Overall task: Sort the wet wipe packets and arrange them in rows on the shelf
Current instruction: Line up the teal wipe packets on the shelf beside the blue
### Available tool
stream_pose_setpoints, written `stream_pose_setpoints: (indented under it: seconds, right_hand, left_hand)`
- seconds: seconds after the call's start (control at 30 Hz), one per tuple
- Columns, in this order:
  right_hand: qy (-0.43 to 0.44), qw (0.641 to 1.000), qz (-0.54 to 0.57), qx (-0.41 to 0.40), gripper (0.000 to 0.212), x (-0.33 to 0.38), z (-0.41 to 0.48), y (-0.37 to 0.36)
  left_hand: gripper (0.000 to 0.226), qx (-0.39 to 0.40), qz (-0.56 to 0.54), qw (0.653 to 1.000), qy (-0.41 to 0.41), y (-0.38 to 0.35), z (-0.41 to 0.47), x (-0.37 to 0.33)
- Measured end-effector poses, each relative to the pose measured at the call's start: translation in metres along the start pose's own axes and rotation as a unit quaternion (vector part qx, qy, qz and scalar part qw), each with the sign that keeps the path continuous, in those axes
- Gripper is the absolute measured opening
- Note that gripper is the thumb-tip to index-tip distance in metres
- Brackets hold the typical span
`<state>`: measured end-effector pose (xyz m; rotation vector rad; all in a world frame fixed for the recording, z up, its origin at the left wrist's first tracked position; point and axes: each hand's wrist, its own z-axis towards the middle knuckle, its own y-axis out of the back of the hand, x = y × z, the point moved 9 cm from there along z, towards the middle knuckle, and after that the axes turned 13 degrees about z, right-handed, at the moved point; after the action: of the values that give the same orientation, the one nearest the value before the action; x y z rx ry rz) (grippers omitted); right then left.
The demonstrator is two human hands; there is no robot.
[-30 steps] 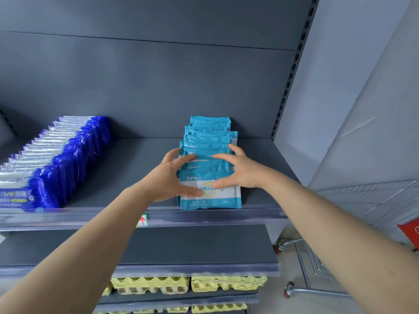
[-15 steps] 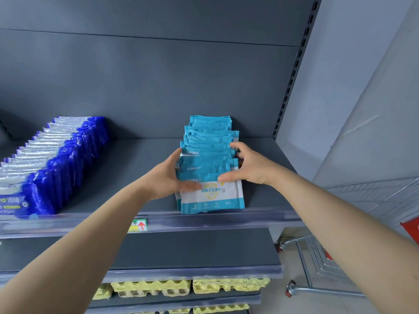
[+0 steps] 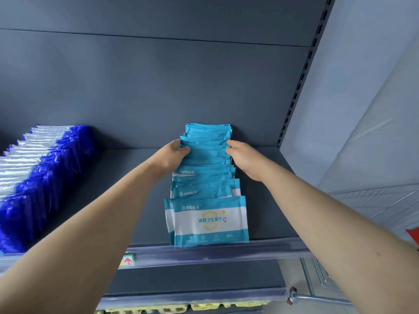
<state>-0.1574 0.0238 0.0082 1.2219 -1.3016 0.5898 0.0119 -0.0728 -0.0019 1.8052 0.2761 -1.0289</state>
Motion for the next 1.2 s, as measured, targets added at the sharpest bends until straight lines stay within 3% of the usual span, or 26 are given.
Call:
stream_pose_setpoints:
  seconds: [0.27,0.37,0.5,0.6,0.87,1.2]
  right_hand:
    - [0.030,0.999,-0.021,0.015,0.050,0.001,-0.004,-0.010]
    - [0.066,0.993,-0.101,-0.012,0.046,0.010,-0.019,-0.001]
    - [0.128,0.970,-0.197,-0.065,0.043,0.022,-0.044,0.025]
    - [0.166,0.937,-0.288,-0.106,0.046,0.022,-0.069,0.051]
    - [0.164,0.895,-0.385,-0.153,0.033,-0.039,-0.136,0.162]
    - [0.029,0.904,-0.388,-0.179,0.038,-0.202,-0.207,0.385]
  left_hand:
    - [0.047,-0.022,-0.006,1.000,0.006,0.000,-0.013,0.003]
    - [0.043,-0.059,0.107,0.992,-0.014,0.007,-0.022,-0.008]
    - [0.040,-0.176,0.281,0.941,-0.071,0.028,-0.042,-0.037]
    - [0.041,-0.205,0.370,0.895,-0.142,0.008,-0.069,-0.079]
    - [0.033,-0.175,0.426,0.828,-0.320,-0.140,-0.111,-0.196]
    - [0.036,-0.074,0.407,0.816,-0.404,-0.396,-0.108,-0.318]
